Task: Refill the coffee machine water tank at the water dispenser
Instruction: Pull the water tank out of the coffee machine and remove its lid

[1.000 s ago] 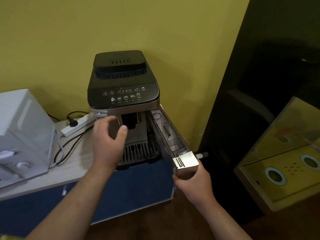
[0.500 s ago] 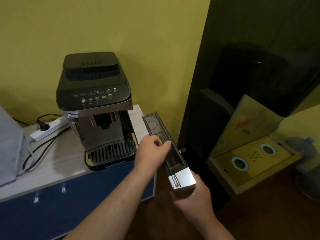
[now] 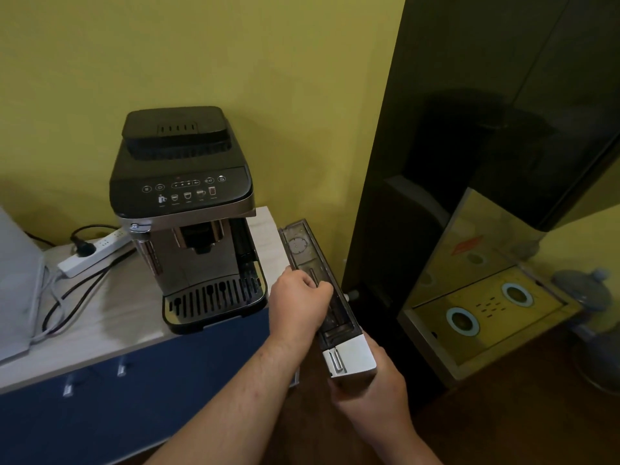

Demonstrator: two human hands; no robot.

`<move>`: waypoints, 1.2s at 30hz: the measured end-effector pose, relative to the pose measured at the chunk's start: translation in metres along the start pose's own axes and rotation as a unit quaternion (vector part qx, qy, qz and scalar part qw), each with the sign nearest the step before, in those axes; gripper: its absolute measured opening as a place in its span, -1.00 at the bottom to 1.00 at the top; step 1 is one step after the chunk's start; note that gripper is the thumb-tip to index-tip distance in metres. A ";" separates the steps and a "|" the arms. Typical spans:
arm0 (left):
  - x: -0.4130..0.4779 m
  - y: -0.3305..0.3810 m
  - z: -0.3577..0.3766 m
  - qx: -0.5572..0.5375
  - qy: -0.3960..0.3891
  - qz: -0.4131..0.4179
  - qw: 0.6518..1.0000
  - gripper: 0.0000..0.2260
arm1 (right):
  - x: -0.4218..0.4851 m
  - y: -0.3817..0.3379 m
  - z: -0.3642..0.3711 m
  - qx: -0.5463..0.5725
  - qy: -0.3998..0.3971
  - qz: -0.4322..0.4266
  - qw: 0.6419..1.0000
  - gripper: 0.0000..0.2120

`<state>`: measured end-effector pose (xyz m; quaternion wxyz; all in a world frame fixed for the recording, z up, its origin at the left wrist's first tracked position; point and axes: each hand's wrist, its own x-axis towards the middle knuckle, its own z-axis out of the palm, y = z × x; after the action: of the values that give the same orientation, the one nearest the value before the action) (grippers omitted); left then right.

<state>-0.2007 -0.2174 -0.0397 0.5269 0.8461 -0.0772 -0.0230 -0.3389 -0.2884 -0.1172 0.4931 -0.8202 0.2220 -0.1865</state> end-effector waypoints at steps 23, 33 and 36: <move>0.071 -0.023 -0.008 -0.057 0.023 -0.066 0.996 -0.53 | 0.084 -0.002 -0.021 0.036 0.023 0.056 0.997 -0.34; 0.143 -0.064 0.039 0.076 0.012 -0.064 0.995 -0.39 | 0.175 0.011 0.002 0.016 0.034 0.064 0.997 -0.35; 0.165 -0.077 0.058 0.089 0.001 -0.067 0.994 -0.38 | 0.202 0.020 0.011 0.012 0.041 0.067 0.997 -0.36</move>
<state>-0.0371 -0.2614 -0.1276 0.4472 0.8928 -0.0217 -0.0501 -0.1686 -0.3997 -0.1223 0.5047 -0.7895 0.2937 -0.1891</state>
